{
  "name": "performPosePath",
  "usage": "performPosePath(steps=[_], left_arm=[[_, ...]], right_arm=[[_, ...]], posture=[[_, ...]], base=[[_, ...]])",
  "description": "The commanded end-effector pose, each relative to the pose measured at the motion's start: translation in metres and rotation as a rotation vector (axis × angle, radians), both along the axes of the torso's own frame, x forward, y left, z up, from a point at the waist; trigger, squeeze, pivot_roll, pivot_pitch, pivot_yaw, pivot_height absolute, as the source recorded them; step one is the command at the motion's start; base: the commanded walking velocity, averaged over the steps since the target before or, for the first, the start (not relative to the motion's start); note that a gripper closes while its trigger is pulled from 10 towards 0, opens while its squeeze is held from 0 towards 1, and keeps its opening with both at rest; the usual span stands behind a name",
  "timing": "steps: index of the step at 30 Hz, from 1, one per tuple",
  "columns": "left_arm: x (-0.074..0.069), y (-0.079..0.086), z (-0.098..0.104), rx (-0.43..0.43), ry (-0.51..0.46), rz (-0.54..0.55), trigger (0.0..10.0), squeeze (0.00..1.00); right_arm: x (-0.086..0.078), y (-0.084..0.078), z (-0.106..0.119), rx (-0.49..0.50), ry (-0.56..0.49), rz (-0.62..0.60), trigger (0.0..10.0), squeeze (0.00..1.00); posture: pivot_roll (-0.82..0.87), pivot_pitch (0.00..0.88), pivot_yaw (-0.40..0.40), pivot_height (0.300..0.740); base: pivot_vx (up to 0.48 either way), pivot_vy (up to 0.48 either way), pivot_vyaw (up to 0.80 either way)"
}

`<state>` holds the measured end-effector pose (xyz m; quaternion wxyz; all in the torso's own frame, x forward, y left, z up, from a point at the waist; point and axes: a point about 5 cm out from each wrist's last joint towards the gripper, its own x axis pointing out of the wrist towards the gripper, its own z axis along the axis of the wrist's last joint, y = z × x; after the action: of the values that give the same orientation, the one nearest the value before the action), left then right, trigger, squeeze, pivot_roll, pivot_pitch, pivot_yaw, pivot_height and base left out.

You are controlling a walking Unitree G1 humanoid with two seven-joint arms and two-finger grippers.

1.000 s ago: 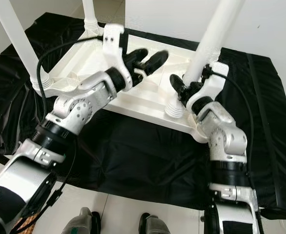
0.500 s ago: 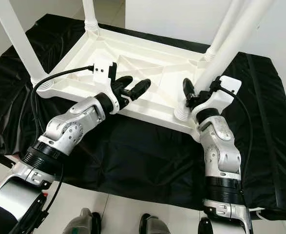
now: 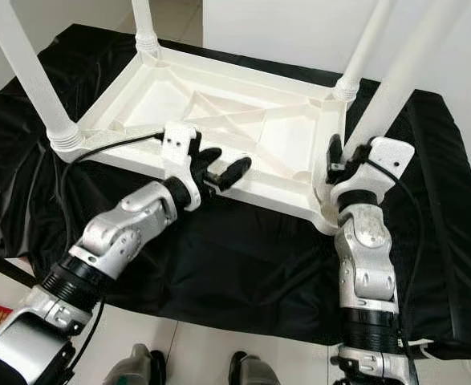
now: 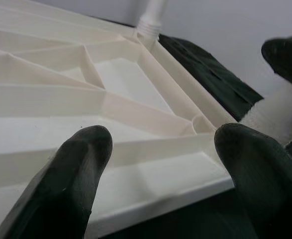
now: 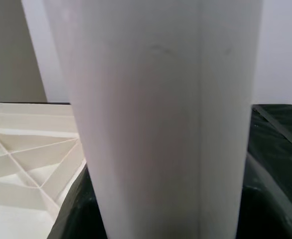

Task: Building children table

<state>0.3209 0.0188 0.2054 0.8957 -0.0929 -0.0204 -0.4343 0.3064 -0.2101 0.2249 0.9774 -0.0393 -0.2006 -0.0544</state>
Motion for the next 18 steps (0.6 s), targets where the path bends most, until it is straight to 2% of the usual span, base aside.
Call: performPosePath(steps=[1, 18], left_arm=[[-0.015, -0.010, -0.001, 0.021, -0.055, -0.209, 10.0, 0.00], [-0.022, -0.013, -0.009, 0.073, -0.076, -0.236, 10.0, 0.00]], right_arm=[[-0.003, 0.001, 0.000, -0.022, -0.020, 0.005, 10.0, 0.00], [-0.010, -0.003, -0.016, -0.059, -0.004, -0.052, 10.0, 0.00]], posture=[[0.03, 0.162, -0.021, 0.740], [0.03, 0.163, -0.022, 0.740]], base=[[0.000, 0.000, 0.00], [0.000, 0.000, 0.00]])
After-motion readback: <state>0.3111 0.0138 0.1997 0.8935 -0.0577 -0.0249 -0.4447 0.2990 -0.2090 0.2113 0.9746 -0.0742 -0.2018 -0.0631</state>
